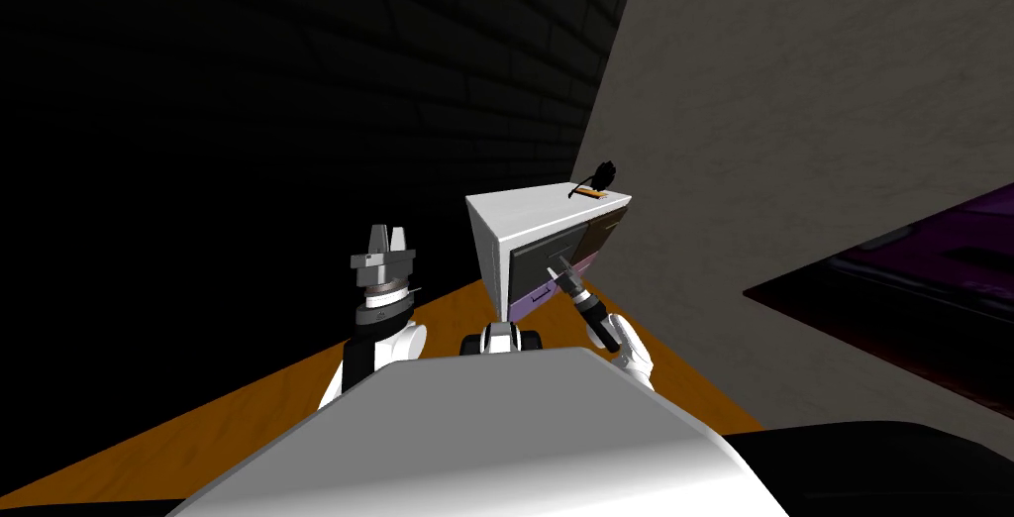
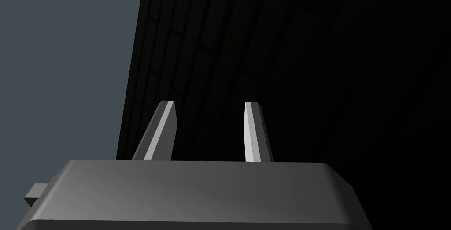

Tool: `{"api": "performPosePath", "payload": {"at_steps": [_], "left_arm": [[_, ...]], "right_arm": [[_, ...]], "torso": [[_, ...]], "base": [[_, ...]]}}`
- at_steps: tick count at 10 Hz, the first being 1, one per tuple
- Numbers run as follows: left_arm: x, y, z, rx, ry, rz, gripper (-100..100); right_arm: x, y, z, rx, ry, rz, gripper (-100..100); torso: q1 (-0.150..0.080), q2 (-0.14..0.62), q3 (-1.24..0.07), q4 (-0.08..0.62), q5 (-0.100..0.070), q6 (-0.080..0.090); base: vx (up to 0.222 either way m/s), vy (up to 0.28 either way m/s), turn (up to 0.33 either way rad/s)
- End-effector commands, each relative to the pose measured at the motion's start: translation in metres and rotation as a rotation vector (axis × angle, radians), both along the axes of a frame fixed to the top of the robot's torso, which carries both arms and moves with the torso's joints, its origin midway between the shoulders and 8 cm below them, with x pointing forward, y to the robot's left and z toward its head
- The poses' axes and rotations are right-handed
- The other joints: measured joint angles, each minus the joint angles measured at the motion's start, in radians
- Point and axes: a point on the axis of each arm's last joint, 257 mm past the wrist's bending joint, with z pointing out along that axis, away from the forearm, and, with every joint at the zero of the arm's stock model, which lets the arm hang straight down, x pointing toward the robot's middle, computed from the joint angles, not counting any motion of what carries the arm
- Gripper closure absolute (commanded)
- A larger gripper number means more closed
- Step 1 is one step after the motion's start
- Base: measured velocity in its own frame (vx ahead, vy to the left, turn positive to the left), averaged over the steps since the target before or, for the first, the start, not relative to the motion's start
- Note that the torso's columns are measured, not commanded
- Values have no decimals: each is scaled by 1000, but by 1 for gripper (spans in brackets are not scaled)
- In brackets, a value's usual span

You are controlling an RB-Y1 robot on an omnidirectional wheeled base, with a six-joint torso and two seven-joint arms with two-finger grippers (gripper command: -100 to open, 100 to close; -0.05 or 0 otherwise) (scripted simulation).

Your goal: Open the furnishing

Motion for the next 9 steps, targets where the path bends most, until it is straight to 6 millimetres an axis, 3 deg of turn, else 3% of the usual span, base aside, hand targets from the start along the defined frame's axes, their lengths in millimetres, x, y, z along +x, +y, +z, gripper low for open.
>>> {"api": "performPosePath", "payload": {"at_steps": [1, 6, 7, 8, 9], "left_arm": [[0, 0, 0, 0, 0, 0, 0], [0, 0, 0, 0, 0, 0, 0], [0, 0, 0, 0, 0, 0, 0], [0, 0, 0, 0, 0, 0, 0], [0, 0, 0, 0, 0, 0, 0]], "right_arm": [[0, -3, -8, -82, -11, -6, -100], [6, -11, 0, -98, -14, -11, -100], [1, -5, -8, -94, -13, -8, 100], [3, -8, -5, -92, -11, -11, 100], [1, -9, 3, -145, -46, -12, -100]], "torso": [[0, -1, 0, 0, 0, 0], [3, -3, -2, -1, 1, 0], [0, 0, 0, 0, 0, 0], [-6, 4, 2, 1, -2, 1], [-5, -3, 0, -4, -4, -2]], "base": [[33, 50, -22], [36, 50, 10], [-37, -56, -42], [-21, -42, -25], [12, -15, -41]]}}
